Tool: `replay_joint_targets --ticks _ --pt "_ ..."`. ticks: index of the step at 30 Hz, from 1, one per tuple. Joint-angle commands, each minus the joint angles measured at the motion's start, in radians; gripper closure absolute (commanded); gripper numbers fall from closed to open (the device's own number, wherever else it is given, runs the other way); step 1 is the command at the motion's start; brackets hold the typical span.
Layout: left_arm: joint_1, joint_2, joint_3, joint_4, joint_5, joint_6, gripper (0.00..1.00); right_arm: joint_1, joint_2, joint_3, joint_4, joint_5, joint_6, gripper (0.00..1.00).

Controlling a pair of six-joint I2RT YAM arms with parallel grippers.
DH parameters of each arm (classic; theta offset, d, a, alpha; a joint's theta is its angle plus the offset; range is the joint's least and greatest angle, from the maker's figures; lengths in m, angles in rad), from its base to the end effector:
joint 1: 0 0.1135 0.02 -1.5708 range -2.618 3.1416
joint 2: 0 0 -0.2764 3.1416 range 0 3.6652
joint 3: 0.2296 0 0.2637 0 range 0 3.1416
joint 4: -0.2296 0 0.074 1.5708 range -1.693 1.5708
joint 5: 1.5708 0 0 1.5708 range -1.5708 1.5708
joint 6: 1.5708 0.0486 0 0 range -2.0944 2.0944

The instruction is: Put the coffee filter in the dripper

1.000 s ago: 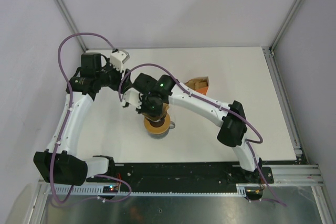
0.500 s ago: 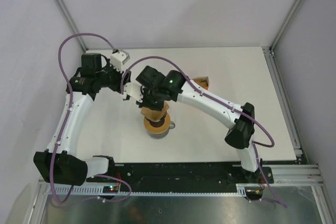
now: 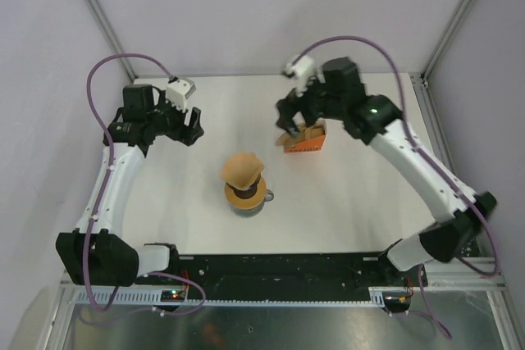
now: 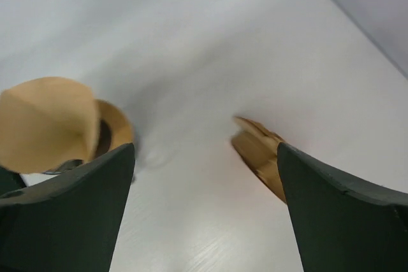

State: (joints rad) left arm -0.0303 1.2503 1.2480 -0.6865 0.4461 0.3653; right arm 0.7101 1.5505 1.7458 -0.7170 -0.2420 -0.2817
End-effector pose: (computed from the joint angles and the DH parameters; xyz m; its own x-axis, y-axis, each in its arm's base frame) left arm 0.2801 -0.0295 0.3603 -0.4647 0.3365 -0.8190 0.5635 0.8259 0.0196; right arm 0.2652 0.2433 0.4382 -0.1433 -0.4791 -0.8660 -0.8643 0.4868 -0.1263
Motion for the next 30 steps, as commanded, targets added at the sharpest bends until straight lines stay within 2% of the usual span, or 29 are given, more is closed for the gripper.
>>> replay_joint_targets --ticks 1,5,9,14,19,30 --pt "0.026 -0.003 -0.064 0.175 -0.034 -0.038 0.18 -0.193 -0.186 -0.209 0.299 -0.07 0.199 0.01" --pt "0.066 -0.031 -0.2 0.382 -0.106 -0.085 0.12 -0.432 -0.288 -0.409 0.41 -0.094 0.345 0.01" --pt "0.091 -0.064 -0.361 0.633 -0.145 -0.145 0.09 -0.581 -0.341 -0.555 0.471 -0.037 0.401 0.01" --pt "0.113 -0.066 -0.515 0.909 -0.208 -0.229 0.06 -0.679 -0.422 -0.747 0.617 0.089 0.41 0.01" --pt "0.12 -0.051 -0.628 1.079 -0.276 -0.277 0.01 -0.759 -0.464 -0.928 0.799 0.17 0.414 0.01" --pt "0.132 0.008 -0.851 1.451 -0.278 -0.376 0.0 -0.776 -0.412 -1.183 1.056 0.284 0.394 0.01"
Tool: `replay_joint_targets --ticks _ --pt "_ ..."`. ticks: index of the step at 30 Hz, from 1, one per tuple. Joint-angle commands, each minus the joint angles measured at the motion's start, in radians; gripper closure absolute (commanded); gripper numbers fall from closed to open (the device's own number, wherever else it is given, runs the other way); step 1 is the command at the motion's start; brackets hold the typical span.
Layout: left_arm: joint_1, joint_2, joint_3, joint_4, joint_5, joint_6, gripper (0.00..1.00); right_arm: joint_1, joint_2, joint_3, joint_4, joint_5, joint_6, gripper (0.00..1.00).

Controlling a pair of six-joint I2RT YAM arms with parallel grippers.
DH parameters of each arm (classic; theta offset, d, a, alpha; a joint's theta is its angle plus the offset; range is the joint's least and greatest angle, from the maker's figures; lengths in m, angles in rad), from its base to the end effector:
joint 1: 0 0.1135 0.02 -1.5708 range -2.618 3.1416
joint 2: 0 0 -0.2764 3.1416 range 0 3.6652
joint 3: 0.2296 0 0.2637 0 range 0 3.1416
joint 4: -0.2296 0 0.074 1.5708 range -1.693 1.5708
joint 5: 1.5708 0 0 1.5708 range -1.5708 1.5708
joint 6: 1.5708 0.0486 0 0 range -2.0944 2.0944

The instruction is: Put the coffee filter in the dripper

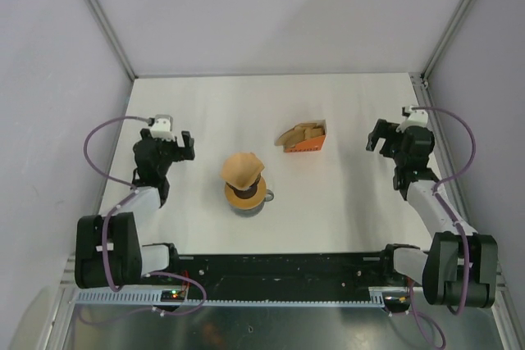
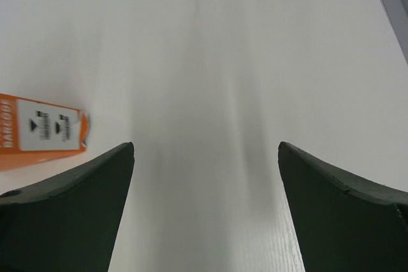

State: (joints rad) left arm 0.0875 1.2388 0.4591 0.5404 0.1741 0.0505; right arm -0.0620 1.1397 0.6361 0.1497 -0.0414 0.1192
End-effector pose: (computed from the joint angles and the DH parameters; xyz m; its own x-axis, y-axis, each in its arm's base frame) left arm 0.2728 0.0155 0.2081 -0.2317 0.0296 -0.9723 0.0934 0.9956 0.0080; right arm 0.2729 -0.0149 0.2508 -0.3407 0.1402 -0.9297 0.0641 0.9900 0.1258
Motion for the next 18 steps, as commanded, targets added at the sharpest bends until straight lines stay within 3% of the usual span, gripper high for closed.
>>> replay_joint_targets --ticks 1,9,18 --pt "0.015 0.024 -0.072 0.242 0.004 -0.065 0.0 -0.004 -0.007 -0.106 0.232 0.095 -0.012 0.01" --pt "0.017 0.117 -0.214 0.536 0.059 -0.059 0.0 -0.003 -0.006 -0.327 0.543 0.147 -0.044 0.01" --pt "0.015 0.118 -0.231 0.559 0.079 -0.052 0.0 0.003 0.152 -0.527 1.012 0.145 -0.045 0.01"
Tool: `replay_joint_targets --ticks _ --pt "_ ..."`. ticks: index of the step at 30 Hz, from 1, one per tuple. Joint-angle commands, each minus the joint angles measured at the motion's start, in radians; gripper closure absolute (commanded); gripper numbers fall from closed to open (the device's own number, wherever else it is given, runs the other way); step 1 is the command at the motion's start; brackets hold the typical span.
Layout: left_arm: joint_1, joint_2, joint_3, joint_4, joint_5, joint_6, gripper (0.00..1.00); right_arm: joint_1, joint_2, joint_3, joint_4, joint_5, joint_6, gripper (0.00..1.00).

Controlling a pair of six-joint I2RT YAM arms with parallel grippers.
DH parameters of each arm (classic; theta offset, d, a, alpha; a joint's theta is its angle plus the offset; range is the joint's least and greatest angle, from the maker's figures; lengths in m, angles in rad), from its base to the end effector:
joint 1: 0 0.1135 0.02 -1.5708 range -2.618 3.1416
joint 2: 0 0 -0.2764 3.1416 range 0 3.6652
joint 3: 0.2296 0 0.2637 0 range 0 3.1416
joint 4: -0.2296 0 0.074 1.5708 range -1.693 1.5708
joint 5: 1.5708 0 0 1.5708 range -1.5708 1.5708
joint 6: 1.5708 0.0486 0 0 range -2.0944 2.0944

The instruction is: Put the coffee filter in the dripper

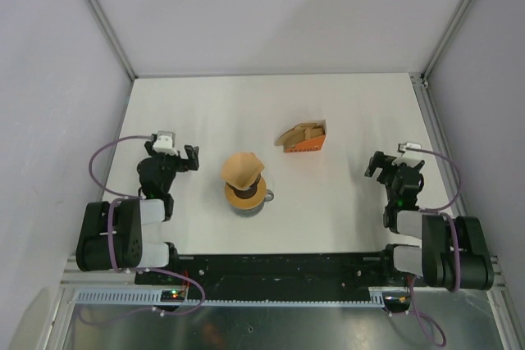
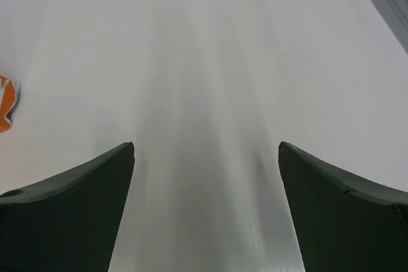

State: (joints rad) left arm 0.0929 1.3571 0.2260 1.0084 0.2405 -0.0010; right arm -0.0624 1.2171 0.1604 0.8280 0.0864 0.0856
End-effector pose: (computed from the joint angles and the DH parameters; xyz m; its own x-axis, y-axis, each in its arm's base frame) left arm 0.2453 0.0112 0.1620 -0.1220 -0.0123 -0.9925 0.1452 0.9889 -0.0301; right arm 0.2213 -0.0180 0.1510 -0.2130 0.0987 -0.9721 0.1648 0.9843 0.0638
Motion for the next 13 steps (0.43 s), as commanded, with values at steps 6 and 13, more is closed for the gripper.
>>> replay_joint_targets --ticks 6,13 --pt "0.009 0.002 0.004 0.091 0.01 -0.001 0.0 0.013 0.215 -0.072 0.52 0.005 -0.023 0.01" --pt "0.007 0.005 0.006 0.091 0.002 -0.001 0.0 0.013 0.215 -0.032 0.429 -0.015 -0.031 0.01"
